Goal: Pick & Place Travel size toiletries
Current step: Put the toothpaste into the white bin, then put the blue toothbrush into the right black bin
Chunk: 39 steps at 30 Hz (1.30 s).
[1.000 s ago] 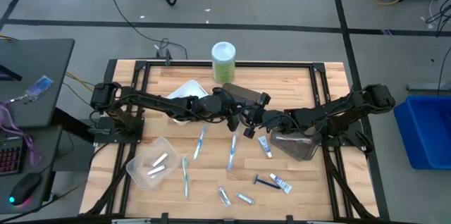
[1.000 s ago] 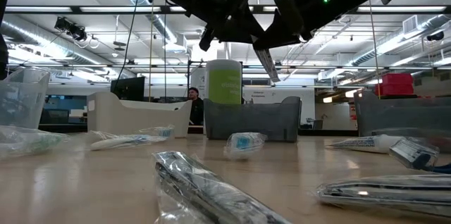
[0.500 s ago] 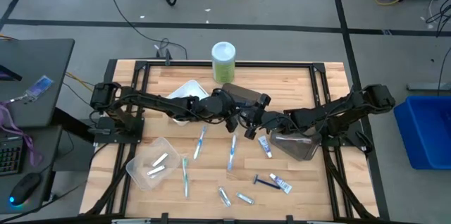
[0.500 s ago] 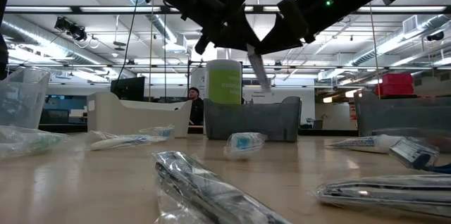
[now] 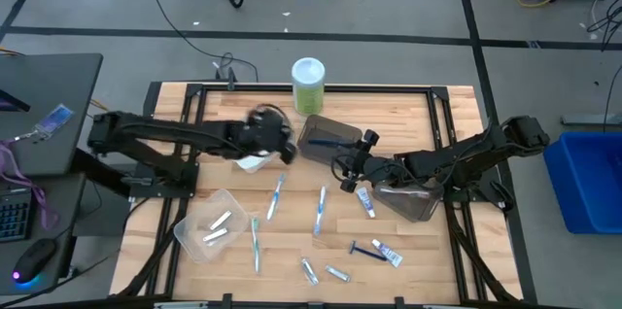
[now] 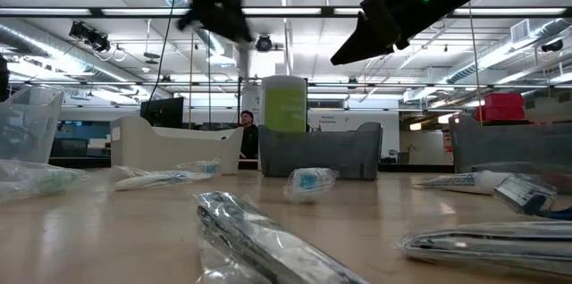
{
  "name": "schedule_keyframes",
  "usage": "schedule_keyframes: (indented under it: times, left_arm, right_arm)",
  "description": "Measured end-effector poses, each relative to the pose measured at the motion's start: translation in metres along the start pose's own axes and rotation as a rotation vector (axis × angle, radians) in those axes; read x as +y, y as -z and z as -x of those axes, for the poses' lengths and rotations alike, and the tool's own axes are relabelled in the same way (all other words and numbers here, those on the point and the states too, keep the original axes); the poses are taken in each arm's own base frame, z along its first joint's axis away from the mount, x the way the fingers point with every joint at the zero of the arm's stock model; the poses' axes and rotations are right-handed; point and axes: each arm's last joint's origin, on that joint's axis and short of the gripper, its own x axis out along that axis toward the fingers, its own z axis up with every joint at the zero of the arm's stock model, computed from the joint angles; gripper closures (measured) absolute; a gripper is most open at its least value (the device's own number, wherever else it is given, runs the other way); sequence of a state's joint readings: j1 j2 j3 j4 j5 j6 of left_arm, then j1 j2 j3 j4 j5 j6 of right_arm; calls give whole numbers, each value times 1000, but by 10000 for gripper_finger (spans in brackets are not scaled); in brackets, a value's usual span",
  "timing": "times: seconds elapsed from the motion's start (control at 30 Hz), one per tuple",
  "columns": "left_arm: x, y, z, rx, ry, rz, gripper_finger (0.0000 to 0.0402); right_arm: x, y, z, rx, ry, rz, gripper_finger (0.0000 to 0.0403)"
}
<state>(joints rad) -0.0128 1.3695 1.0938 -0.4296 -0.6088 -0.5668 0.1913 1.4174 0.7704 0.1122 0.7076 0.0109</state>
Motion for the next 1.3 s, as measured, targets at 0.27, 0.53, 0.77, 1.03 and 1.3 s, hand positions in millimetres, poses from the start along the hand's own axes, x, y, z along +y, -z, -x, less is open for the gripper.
schedule_keyframes:
  times: [0.27,0.53,0.77,1.03,1.3]
  left_arm:
    - [41,20,39,-50,-234,155,321]
    - [55,87,5,-156,-302,441,327]
    - [64,127,-17,-218,-313,527,291]
    - [65,130,-19,-206,-318,458,267]
    - [51,109,-17,-197,-234,375,268]
  right_arm:
    - [0,4,0,31,-2,-27,218]
    - [1,4,0,35,-40,-63,241]
    - [2,4,0,34,-57,-66,257]
    - [2,3,0,32,-64,-68,261]
    - [2,3,0,30,-64,-69,266]
